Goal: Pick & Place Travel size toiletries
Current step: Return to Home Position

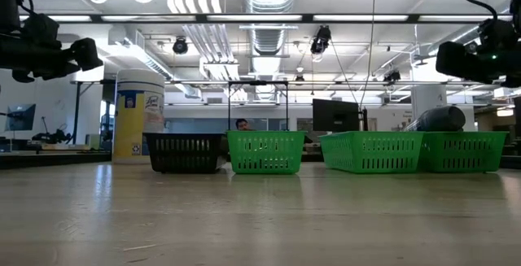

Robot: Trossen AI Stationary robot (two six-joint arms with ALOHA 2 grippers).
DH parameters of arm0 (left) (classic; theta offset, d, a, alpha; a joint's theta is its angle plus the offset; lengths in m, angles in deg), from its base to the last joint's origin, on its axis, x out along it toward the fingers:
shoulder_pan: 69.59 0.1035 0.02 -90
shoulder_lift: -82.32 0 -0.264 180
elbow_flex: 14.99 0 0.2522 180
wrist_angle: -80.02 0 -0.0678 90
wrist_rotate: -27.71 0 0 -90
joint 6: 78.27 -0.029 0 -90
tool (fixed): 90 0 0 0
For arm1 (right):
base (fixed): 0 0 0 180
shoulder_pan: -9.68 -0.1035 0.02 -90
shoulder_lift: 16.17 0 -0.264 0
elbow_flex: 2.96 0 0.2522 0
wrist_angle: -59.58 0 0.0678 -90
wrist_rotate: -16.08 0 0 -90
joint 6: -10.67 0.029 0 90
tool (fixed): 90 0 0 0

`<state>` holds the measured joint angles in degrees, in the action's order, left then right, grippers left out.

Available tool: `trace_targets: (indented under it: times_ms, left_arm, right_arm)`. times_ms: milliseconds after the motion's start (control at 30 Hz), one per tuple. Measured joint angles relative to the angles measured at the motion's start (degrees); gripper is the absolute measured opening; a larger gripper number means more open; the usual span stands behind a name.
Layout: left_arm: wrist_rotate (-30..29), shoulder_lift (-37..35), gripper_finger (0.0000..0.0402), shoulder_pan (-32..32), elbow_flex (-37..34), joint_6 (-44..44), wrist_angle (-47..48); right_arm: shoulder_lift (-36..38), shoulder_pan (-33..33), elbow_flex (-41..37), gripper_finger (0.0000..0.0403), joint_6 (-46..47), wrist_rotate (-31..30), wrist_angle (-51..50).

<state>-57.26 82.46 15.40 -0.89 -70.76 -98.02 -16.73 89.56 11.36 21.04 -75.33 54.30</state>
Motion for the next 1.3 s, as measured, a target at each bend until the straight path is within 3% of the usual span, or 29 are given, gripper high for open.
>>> trace_targets:
  times_ms: [900, 1300]
  left_arm:
    - [0.0, 0.0, 0.0314, 0.0, 0.0, 0.0, 0.3]
    - [0.0, 0.0, 0.0314, 0.0, 0.0, 0.0, 0.3]
  right_arm:
    - [-1.1, 0.0, 0.0, 0.0058, 0.0, -0.1, -0.6]
    - [-1.1, 0.0, 0.1, 0.0046, 0.0, -0.1, -0.6]
